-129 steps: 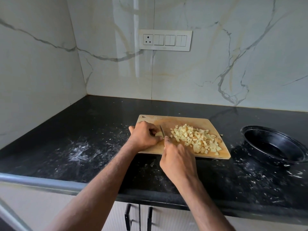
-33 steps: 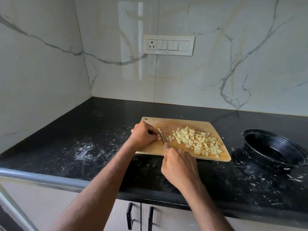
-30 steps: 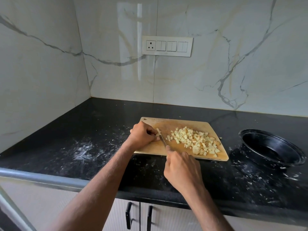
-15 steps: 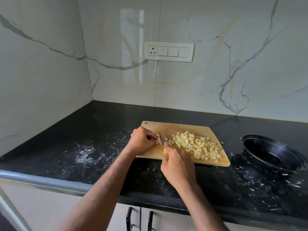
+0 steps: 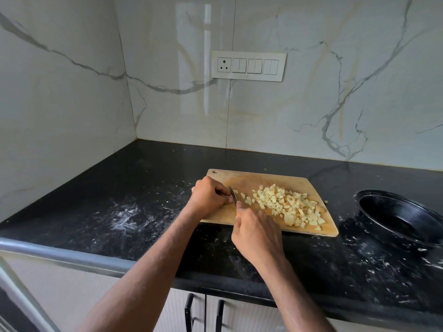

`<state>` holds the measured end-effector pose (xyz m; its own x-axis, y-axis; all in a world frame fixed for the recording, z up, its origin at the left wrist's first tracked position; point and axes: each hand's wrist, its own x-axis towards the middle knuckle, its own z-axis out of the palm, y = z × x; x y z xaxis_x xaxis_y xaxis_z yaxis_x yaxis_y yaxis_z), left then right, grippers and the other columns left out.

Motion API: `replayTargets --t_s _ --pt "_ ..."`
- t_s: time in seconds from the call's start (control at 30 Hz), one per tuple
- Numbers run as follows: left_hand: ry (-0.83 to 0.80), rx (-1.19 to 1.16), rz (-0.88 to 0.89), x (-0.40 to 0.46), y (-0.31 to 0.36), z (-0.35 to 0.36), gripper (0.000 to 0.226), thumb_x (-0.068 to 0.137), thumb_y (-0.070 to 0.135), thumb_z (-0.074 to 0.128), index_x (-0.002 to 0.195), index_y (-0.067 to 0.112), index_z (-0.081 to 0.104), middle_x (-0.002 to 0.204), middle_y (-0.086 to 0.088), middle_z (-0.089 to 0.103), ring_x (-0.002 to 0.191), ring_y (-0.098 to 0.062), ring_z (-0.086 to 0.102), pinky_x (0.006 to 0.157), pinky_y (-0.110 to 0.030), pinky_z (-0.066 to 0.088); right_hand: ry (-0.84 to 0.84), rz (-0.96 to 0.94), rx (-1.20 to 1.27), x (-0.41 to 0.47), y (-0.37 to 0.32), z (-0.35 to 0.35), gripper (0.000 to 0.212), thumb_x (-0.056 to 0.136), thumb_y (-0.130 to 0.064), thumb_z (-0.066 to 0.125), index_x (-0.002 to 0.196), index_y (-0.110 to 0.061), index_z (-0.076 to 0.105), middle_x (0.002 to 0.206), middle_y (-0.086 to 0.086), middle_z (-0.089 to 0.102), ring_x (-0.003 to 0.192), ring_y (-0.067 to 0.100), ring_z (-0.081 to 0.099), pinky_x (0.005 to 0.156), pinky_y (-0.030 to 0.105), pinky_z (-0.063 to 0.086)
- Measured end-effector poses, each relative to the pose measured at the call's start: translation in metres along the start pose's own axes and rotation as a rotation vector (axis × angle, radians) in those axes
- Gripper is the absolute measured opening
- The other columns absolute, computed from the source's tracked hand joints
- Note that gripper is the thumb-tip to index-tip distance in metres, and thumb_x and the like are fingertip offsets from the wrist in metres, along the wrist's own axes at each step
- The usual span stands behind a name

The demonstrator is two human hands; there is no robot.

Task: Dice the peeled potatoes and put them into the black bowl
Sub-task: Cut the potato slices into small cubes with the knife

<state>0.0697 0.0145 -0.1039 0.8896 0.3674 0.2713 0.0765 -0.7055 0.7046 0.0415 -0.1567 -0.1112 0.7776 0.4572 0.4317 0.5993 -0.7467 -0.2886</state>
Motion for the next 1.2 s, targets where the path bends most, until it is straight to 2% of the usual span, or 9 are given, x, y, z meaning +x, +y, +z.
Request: replayTargets --t_s 0.27,0.37,0.43,0.63,0.77,0.87,0.93,1.03,1.2 --pt "0.004 0.001 -0.015 0.0 0.003 0.001 0.014 0.075 0.021 0.087 0.088 0.024 0.082 0.091 0.013 0.076 0.094 -0.012 0.067 0.1 -0.047 0.049 -0.066 -0.025 -0.006 -0.011 0.006 -0.008 0.041 0.1 -0.022 0.05 0.141 -0.022 0.054 0.08 -0.008 0.068 0.057 0.007 0.058 0.053 0.025 0.054" --pt "0.01 0.011 -0.017 -0.001 0.003 0.001 0.014 0.076 0.024 0.087 0.089 0.024 0.082 0.089 0.012 0.076 0.092 -0.011 0.067 0.099 -0.046 0.05 -0.075 -0.041 -0.003 -0.025 0.008 -0.016 0.042 0.101 -0.024 0.049 0.143 -0.023 0.053 0.085 -0.009 0.07 0.056 0.006 0.055 0.047 0.016 0.041" --pt "0.013 0.014 -0.016 -0.002 0.003 0.001 0.014 0.075 0.025 0.088 0.088 0.024 0.082 0.088 0.014 0.075 0.091 -0.011 0.067 0.098 -0.045 0.05 -0.081 -0.036 0.003 -0.031 0.012 -0.022 0.038 0.102 -0.026 0.047 0.139 -0.024 0.057 0.083 -0.009 0.069 0.054 0.007 0.05 0.044 0.014 0.03" --pt "0.064 -0.005 -0.006 -0.005 0.003 0.005 0.014 0.072 0.031 0.09 0.078 0.025 0.08 0.081 0.018 0.073 0.084 -0.011 0.068 0.092 -0.044 0.053 -0.091 0.024 0.026 -0.039 0.023 -0.035 0.027 0.101 -0.03 0.048 0.115 -0.024 0.07 0.095 -0.014 0.074 0.05 0.005 0.05 0.04 0.015 0.029" --pt "0.05 -0.006 0.032 -0.004 -0.003 0.006 0.008 0.078 0.028 0.086 0.082 0.024 0.081 0.085 0.014 0.075 0.085 -0.013 0.069 0.093 -0.045 0.053 0.044 0.022 0.1 -0.033 0.019 -0.036 0.034 0.1 -0.026 0.052 0.132 -0.027 0.064 0.063 -0.012 0.064 0.04 0.005 0.046 0.036 0.016 0.033" --pt "0.121 -0.084 0.115 -0.007 -0.005 0.003 0.002 0.081 0.021 0.079 0.08 0.023 0.079 0.077 0.014 0.071 0.08 -0.009 0.065 0.085 -0.041 0.055 0.107 -0.016 0.0 -0.026 0.018 -0.027 0.035 0.098 -0.029 0.056 0.132 -0.027 0.064 0.055 -0.01 0.06 0.035 0.004 0.036 0.034 0.013 0.02" --pt "0.169 -0.137 0.221 -0.012 -0.004 0.0 0.013 0.08 0.021 0.069 0.084 0.031 0.076 0.085 0.016 0.064 0.088 -0.007 0.057 0.086 -0.039 0.049 0.111 -0.077 -0.073 -0.024 0.018 -0.022 0.031 0.096 -0.028 0.06 0.126 -0.028 0.069 0.046 -0.01 0.048 0.032 0.004 0.03 0.033 0.013 0.022" --pt "0.03 -0.033 0.358 -0.017 -0.001 0.001 0.046 0.07 0.012 0.043 0.088 0.041 0.075 0.101 0.016 0.051 0.106 -0.01 0.04 0.086 -0.03 0.025 0.119 -0.17 -0.102 -0.025 0.021 -0.015 0.032 0.093 -0.023 0.066 0.124 -0.028 0.07 0.047 -0.011 0.046 0.035 0.005 0.039 0.034 0.024 0.042" --pt "-0.048 0.121 0.4 -0.016 0.0 0.003 0.05 0.072 0.012 0.04 0.079 0.054 0.067 0.103 0.015 0.05 0.108 -0.014 0.036 0.076 -0.032 0.014 0.179 -0.146 -0.131 -0.024 0.021 -0.015 0.027 0.093 -0.026 0.067 0.12 -0.028 0.073 0.054 -0.011 0.047 0.043 0.007 0.041 0.038 0.024 0.042"
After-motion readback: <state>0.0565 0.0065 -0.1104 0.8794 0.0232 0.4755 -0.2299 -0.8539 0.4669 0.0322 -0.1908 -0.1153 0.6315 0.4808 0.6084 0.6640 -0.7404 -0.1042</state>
